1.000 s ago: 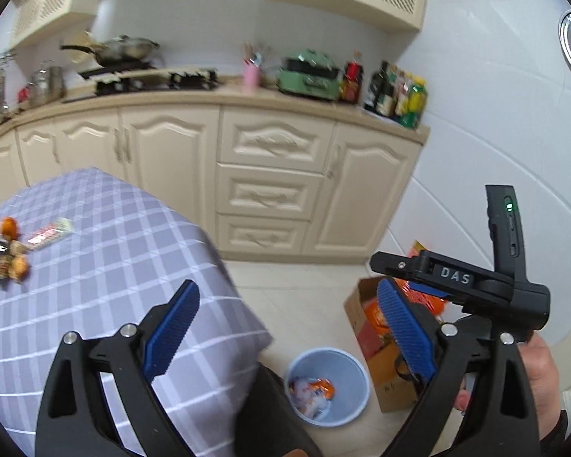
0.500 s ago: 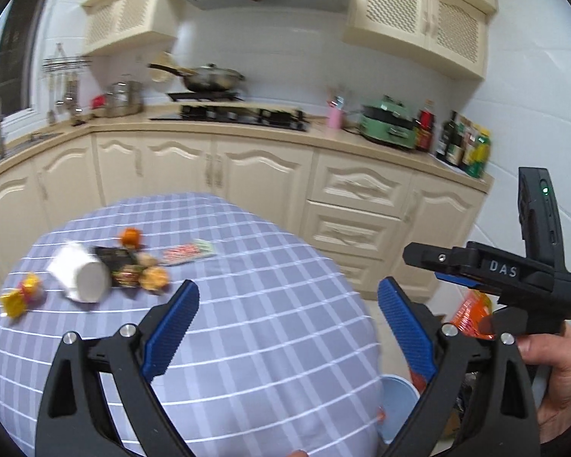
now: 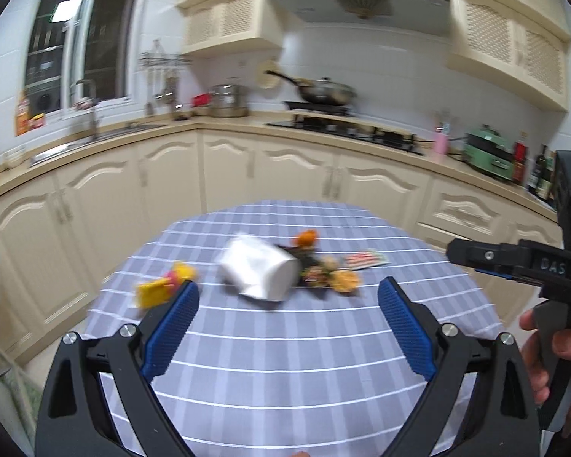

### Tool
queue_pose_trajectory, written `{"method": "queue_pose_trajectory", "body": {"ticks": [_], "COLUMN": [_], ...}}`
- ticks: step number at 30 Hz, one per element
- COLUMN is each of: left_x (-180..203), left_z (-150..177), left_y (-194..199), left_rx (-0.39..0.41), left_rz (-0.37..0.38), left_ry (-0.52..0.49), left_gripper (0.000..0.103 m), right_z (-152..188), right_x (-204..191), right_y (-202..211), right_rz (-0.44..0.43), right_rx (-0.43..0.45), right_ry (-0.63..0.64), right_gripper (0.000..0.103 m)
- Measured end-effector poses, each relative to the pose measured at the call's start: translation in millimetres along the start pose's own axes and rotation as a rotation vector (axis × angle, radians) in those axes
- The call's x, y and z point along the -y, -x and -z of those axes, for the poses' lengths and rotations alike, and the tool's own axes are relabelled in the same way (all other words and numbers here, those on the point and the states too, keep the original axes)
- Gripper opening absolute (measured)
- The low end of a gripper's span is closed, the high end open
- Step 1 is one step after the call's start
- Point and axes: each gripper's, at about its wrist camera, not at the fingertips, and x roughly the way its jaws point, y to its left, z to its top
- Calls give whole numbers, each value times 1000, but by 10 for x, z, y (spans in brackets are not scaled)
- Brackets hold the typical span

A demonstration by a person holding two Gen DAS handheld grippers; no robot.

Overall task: Collect trash
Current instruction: 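Move both tools back over the table toward the yellow wrapper, then grasp the yellow wrapper with the left tool while the right tool grasps the white paper cup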

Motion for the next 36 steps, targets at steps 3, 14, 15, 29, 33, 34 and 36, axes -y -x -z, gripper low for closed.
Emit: {"method": "queue_pose_trajectory", "body": {"ticks": [3, 14, 15, 29, 33, 34, 36], "left_x": [-304, -946, -966, -1216, -1154, -1145, -1120], "left_z": [15, -41, -50, 26, 90, 100, 147], "left_y": [-77, -845, -939, -1498, -1375, -1341, -1222], "left_rx": [-11, -126, -146, -347, -321, -315, -299], "left_rz": [-60, -235, -231, -36, -35, -34, -27], "left_ry": [17, -142, -168, -92, -59, -49, -18], "left_gripper": [93, 93, 93, 28, 26, 26, 26], "right_z": [-8, -91, -94, 52, 146, 164, 199], "right_x": [-160, -664, -684, -1106, -1099, -1078, -1029], "right_y": [-192, -904, -948, -1723, -1541, -1485, -1344], "right_rz": [-19, -17, -13, 52, 12, 2, -11], "right_rx": [-23, -111, -118, -228, -212, -206, -190], "right_ry": [24, 160, 172, 309, 286, 270, 251], "right_gripper": [97, 97, 97, 46, 45, 45, 45]}}
